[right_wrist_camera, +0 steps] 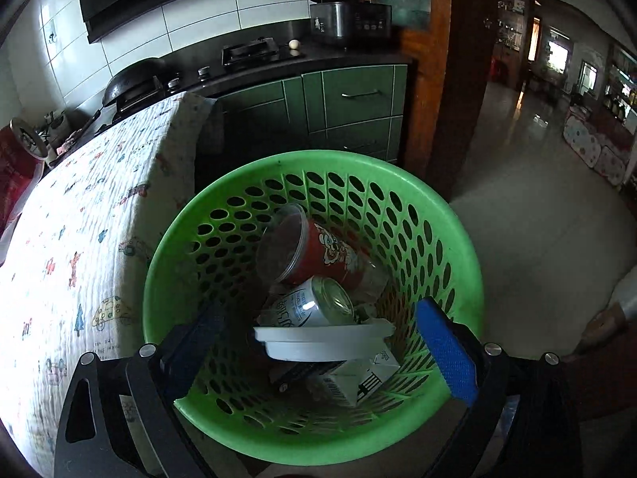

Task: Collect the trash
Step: 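Carry the lid to the basket and drop it with the right tool while the left tool carries the can, then open the left tool over the green basket to drop the Coke can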

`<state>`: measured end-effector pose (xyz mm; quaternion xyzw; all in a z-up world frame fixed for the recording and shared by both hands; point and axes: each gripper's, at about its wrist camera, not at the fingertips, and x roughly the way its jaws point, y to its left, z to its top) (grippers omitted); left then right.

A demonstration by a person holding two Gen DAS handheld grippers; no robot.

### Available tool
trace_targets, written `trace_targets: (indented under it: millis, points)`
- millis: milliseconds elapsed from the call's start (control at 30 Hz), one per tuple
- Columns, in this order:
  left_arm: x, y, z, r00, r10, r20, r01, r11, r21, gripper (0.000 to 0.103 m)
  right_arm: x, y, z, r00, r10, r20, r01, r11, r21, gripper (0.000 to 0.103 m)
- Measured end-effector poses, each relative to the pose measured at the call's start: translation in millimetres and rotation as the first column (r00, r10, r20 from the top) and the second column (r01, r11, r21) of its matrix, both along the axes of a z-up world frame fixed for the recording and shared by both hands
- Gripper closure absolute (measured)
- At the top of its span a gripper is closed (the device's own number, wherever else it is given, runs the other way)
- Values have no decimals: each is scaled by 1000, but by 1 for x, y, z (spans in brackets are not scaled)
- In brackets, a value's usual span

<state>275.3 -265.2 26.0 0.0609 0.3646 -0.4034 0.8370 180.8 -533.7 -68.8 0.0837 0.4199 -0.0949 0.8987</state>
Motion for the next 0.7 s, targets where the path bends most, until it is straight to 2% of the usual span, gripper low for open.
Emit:
trace_targets:
  millis: [167, 467, 700]
  points:
    - [2, -46, -5, 998, -55, -22, 55, 999, -4, 36, -7, 1, 4, 999, -1, 36, 0, 1000, 12, 8]
    - [4, -113, -29, 993, -101, -59, 104, 993, 55, 36, -39, 8, 25, 990, 1, 138, -2, 1000, 11, 8]
    - [-1, -141, -49, 989, -108, -104, 119, 987, 110, 34, -60, 12, 38, 982, -2, 190, 3, 1000, -2, 8]
